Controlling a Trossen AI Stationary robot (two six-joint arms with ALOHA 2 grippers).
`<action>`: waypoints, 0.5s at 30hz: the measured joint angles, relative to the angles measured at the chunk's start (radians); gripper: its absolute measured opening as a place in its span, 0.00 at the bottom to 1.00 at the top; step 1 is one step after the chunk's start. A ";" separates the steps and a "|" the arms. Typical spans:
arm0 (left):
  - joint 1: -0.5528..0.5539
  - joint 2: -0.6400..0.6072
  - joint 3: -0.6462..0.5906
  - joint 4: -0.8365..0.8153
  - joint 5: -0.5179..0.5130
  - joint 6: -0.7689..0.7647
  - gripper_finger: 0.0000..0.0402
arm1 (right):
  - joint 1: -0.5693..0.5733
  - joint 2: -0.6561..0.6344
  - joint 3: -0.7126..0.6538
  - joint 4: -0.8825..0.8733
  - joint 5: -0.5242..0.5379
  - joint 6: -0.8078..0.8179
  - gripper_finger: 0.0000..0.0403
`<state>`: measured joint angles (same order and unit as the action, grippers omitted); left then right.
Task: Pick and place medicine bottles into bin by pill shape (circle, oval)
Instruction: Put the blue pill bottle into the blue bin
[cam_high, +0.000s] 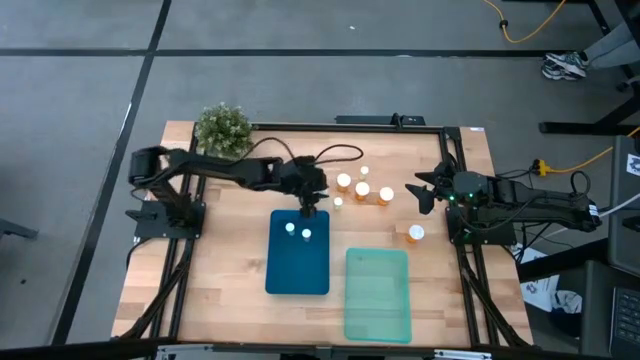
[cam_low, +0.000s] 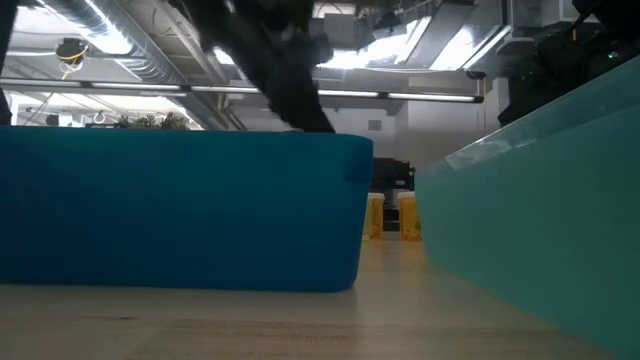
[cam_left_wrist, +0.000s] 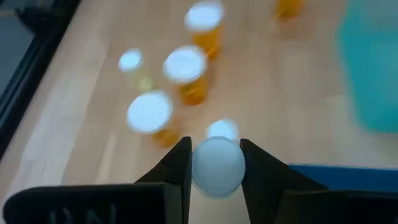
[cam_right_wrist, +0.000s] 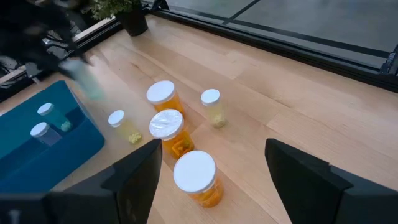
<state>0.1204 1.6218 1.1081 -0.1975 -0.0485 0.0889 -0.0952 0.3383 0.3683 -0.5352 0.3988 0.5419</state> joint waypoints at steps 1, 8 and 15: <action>-0.022 -0.027 0.000 -0.019 0.001 -0.010 0.21 | 0.000 0.000 0.000 0.000 0.000 0.000 0.71; -0.238 -0.109 0.001 -0.100 -0.003 -0.056 0.21 | 0.000 0.000 0.000 0.000 0.000 0.000 0.71; -0.443 -0.103 0.001 -0.142 0.027 -0.005 0.21 | 0.000 0.000 0.000 0.000 0.000 0.002 0.71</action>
<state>-0.3228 1.5188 1.1088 -0.3396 -0.0219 0.0843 -0.0952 0.3385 0.3683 -0.5354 0.3988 0.5442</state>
